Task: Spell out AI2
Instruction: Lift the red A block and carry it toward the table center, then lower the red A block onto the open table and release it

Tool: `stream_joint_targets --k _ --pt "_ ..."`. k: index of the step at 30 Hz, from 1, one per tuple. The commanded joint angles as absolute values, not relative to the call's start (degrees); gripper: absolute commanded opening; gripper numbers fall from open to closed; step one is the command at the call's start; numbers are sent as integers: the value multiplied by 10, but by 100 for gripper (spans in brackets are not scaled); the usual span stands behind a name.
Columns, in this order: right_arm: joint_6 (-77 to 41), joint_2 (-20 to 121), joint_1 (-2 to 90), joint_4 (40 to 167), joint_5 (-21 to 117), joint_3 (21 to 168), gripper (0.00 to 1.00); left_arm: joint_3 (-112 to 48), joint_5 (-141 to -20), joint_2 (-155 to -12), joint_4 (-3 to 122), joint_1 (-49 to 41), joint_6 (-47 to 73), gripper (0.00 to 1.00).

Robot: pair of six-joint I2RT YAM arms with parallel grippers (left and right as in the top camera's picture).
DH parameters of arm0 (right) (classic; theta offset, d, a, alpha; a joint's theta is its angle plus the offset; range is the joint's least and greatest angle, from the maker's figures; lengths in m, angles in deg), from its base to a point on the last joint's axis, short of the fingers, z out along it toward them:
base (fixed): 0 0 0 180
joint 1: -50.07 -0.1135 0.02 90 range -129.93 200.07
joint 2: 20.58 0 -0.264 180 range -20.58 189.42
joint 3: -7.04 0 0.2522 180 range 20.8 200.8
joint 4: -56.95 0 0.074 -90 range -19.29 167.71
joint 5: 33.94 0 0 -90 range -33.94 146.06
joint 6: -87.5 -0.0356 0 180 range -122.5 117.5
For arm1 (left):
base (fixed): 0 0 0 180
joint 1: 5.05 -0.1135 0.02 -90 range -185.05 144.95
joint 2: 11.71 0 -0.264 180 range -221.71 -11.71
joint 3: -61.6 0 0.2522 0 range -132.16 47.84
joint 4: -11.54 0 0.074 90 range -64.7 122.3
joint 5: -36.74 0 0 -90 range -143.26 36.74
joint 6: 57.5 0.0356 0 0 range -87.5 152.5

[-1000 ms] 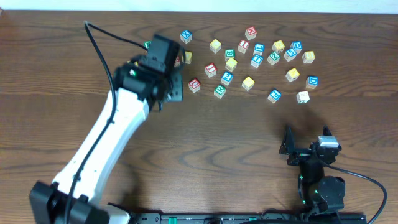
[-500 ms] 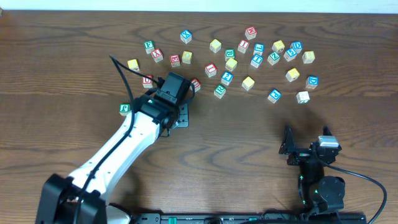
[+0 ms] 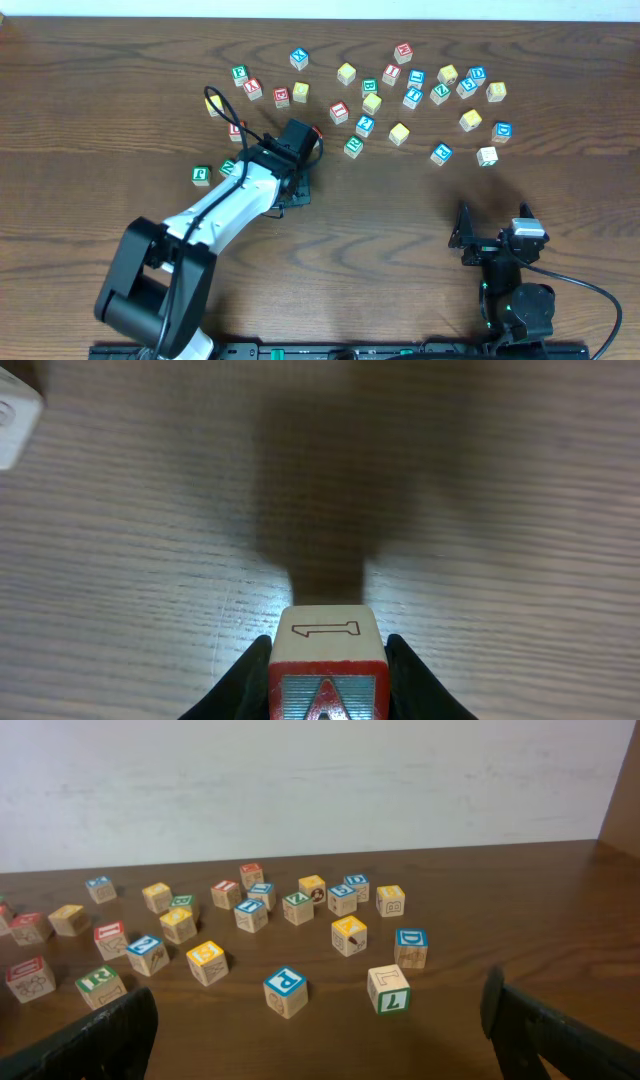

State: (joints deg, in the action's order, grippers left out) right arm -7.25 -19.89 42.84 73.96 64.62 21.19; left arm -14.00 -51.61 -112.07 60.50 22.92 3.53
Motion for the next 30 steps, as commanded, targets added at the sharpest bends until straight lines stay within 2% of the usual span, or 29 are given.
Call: stream_joint_targets --k 1,21,30 --pt "-71 -202 434 742 647 211 99 -139 -513 -1135 603 231 24 14" --pt "-71 -202 434 742 647 211 99 -139 -541 -1136 573 264 41 14" --pt "-71 -202 434 742 647 211 99 -139 -506 -1136 572 264 41 14"
